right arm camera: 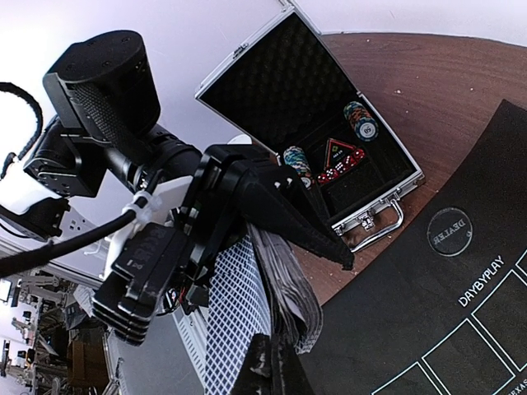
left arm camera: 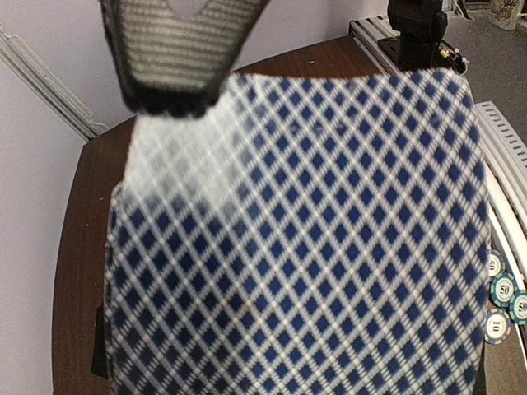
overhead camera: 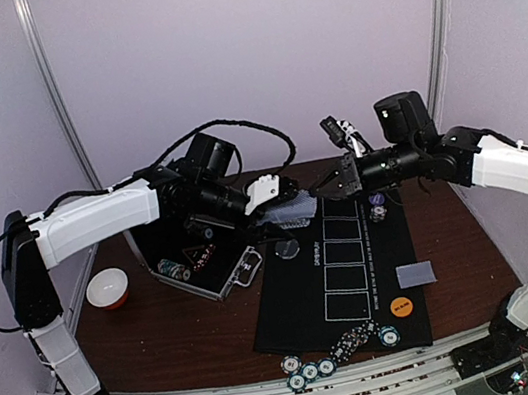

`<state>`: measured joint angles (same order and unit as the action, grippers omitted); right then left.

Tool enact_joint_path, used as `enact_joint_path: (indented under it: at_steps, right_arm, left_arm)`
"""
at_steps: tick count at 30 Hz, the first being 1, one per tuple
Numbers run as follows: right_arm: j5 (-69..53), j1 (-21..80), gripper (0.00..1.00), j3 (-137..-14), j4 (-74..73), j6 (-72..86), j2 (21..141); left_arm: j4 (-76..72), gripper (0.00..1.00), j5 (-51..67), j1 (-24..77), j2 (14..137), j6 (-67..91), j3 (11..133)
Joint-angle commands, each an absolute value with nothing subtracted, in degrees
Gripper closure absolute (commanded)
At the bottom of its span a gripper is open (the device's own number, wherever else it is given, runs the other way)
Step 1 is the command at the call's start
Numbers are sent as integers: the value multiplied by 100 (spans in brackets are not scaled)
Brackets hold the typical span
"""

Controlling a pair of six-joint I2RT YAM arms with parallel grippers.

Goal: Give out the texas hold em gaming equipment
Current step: Pick up the poker card from the face-down deck piles, then distribute the poker card in the small blind area.

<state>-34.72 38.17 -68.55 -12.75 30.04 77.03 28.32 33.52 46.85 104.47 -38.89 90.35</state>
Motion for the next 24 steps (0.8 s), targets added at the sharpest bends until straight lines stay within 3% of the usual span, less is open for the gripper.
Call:
enact_joint_path:
  at_steps: [1,13,24]
  right_arm:
    - [-3436,3719,100,-7159,-1540,2805,7407]
    - [-3773,3116,100,-7260,-1388,3053,6953]
    - [-2580,1031,100,-7066,-2342,1715,7076]
  left_arm:
    - [2663,42,3347,4632,10187,-3882,9009]
    - [2663,43,3339,4615,10180,-3874,8992]
    - [2663,42,3372,4605,10143,-3849,8956]
